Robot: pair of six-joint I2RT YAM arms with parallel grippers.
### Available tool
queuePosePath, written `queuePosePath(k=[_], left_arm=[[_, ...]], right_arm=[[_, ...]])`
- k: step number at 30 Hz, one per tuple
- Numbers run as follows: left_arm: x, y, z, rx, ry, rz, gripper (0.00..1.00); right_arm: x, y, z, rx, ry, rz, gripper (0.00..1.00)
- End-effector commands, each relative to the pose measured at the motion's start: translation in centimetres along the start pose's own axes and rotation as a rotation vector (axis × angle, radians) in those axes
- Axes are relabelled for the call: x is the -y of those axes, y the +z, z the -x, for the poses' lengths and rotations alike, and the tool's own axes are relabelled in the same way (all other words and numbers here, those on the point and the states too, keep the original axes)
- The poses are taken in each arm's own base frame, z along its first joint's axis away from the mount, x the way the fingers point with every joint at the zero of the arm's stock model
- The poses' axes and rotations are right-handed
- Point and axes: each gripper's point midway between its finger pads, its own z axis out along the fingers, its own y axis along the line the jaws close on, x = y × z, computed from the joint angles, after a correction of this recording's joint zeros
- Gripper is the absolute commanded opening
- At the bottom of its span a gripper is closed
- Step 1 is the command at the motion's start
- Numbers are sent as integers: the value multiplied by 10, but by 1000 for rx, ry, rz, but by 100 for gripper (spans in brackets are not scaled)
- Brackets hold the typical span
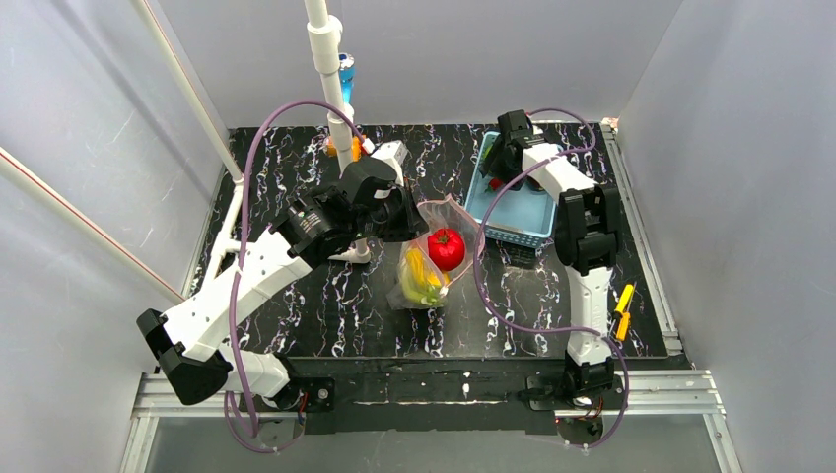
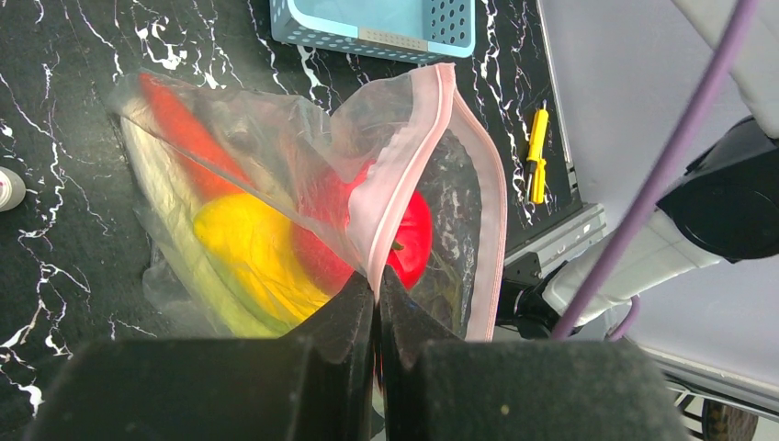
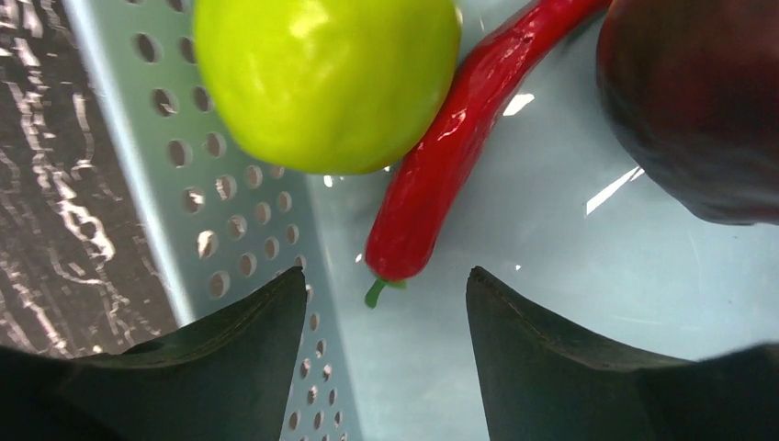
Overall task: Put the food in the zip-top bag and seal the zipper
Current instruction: Pick up the fake vegetable from the bin.
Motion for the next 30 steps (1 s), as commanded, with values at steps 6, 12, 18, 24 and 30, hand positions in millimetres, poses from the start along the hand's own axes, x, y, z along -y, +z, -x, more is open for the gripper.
queuePosePath(k=[6,12,18,24,30], left_arm=[[10,-21,22,84,9,-37,0],[9,-19,21,79,11,-32,0],[9,-16,19,71,9,-35,0],[6,-15,18,76,20,-29,0],[2,-16,21,104,30,-19,0]], right_arm=[[4,24,10,19,11,-30,65],[6,29,6,2,-15,-36,52],[3,9,7,6,-105,15,23],[-18,-57,2,23,-218,214,12],[-29,-138,-34,-47,-305,469,9]])
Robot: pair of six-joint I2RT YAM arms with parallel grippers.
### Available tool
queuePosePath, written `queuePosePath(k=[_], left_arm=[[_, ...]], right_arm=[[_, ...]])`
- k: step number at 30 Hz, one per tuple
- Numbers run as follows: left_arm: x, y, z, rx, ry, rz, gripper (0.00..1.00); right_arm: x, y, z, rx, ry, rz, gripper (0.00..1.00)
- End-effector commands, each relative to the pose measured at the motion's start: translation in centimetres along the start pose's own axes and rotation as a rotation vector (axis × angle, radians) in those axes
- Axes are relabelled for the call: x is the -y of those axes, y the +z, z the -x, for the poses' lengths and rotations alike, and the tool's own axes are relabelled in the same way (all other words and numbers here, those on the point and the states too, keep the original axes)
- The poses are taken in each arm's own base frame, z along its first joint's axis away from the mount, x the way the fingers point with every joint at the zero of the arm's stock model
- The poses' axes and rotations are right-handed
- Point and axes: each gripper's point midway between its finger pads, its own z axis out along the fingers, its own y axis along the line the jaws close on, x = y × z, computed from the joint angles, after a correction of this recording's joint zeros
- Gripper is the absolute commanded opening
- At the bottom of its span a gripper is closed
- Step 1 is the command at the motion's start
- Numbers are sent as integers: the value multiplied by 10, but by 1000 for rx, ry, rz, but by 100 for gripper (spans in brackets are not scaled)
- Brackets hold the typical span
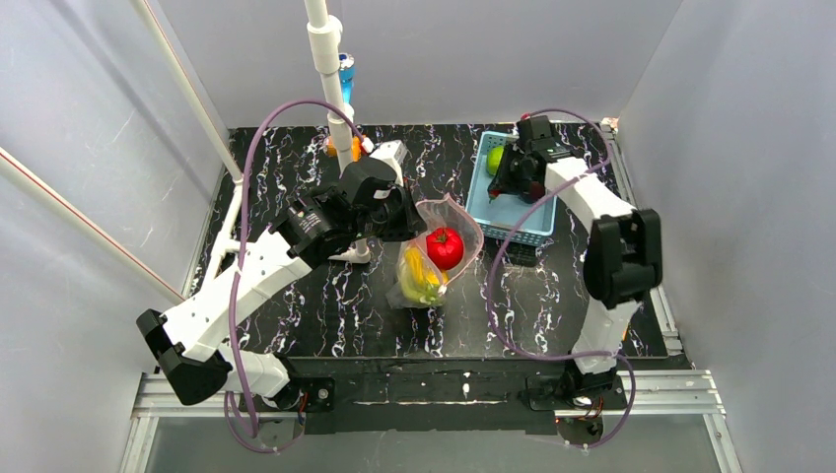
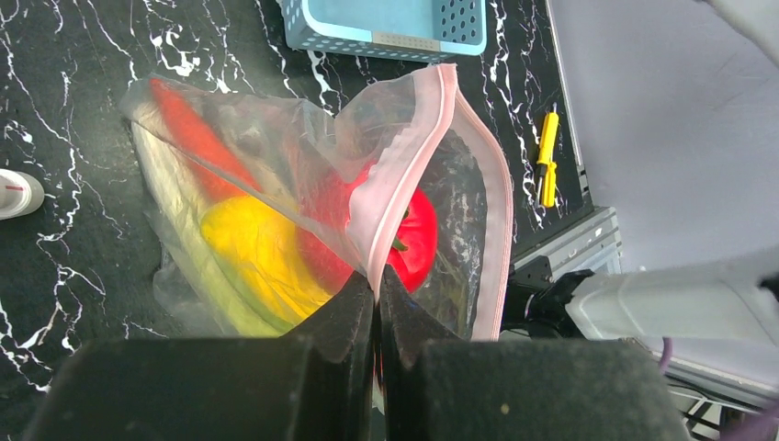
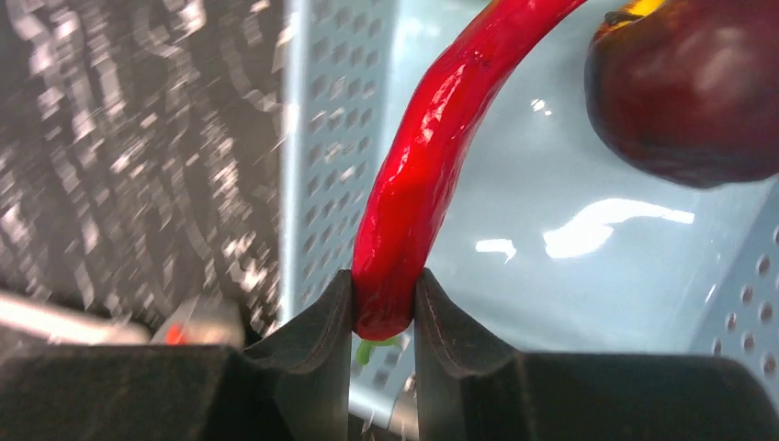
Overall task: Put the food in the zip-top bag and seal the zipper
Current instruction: Pick up the fake vegetable from the bin, then place the fake vegetable in the zipper food storage bag.
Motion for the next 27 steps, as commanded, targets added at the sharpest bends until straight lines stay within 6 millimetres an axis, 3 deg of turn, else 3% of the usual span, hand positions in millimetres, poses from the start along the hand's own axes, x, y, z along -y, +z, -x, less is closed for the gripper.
queuePosePath(k=[1,8,13,18,23,27], left_arm=[[4,-16,20,99,11,-33,0],[5,-12,20,105,23,-40,0],[4,-10,19,98,40,-35,0],[0,-10,21,111,61,-20,0],[-7,-7,22,114,87,8,0],[-6,-7,23,114,84,3,0]], right_arm=[[-52,-71,-3,38,-122,293,9],[-90,-165,-53,-68,-201,602,8],[-101,-236,-80,-84,-271,721,9],[-113,-295,-117,-170,-344,856,11],[-129,-346,-158,-244,-447,1006,11],[-138,-372,-181,-340,-475,1150,12]])
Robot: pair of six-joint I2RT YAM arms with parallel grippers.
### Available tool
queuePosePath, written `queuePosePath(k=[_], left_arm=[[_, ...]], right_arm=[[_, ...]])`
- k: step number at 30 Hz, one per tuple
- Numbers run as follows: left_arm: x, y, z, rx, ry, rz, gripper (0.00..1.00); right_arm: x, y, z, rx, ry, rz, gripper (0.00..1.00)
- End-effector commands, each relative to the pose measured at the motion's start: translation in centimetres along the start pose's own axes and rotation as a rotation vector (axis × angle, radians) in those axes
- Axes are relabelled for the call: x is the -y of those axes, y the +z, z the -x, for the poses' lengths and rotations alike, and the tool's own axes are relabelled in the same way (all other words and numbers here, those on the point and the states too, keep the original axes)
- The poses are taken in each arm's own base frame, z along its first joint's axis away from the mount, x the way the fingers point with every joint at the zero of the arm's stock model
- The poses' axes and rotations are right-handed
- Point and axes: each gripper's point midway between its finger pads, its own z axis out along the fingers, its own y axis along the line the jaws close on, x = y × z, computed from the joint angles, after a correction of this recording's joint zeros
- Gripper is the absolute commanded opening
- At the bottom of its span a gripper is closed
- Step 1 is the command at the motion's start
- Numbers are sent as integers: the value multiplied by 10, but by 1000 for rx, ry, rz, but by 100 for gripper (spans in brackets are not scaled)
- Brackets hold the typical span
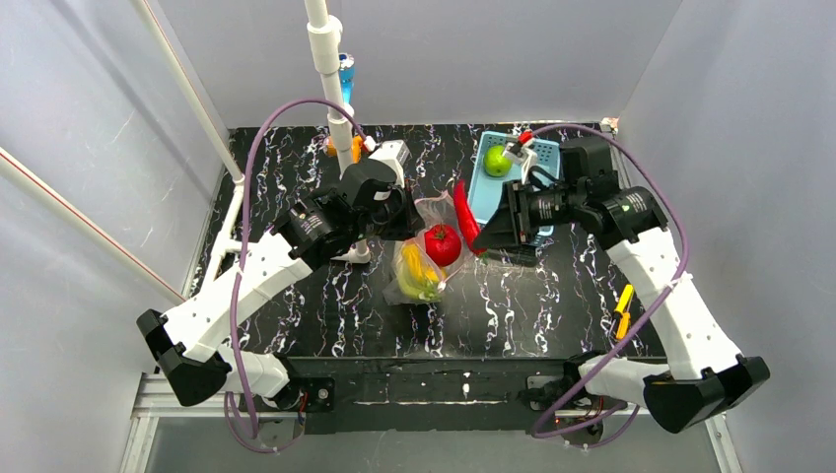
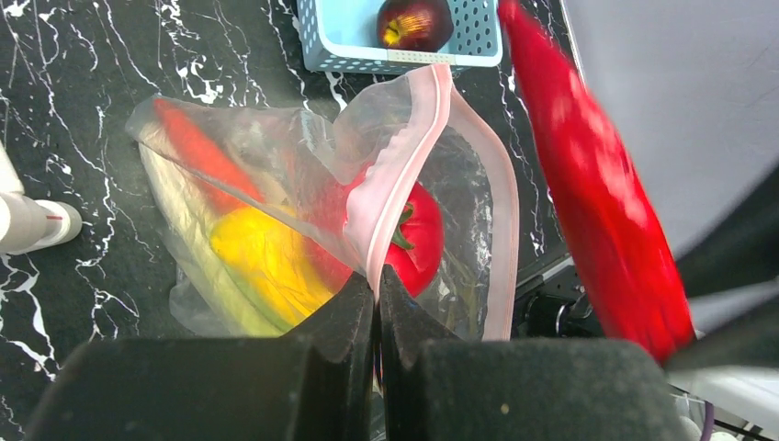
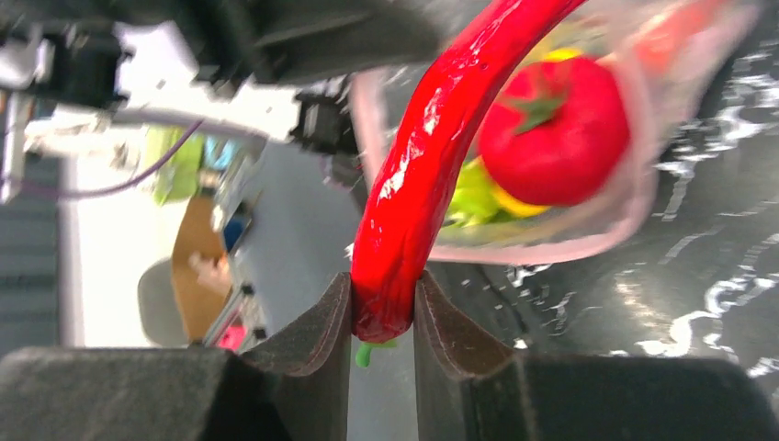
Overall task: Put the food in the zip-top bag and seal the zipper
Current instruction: Place the fake vegetable in the zipper food storage bag.
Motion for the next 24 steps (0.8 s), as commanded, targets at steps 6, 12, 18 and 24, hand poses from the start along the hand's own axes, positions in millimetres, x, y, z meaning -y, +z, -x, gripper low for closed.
queuePosePath(k=[6,12,18,24], left_arm=[[3,-17,19,88,3,-37,0],[4,-22,19,106,5,-61,0],[7,-30,21,118,-8,-83,0],[9,-35,22,123,-13,-99,0]], right_arm=[[-53,-5,-27,-118,12,278,12],[-51,3,-18,-134,77,323,11],[-29,17,-14,-165,181,278,18],[-4,33,-10,-174,262,205,28]])
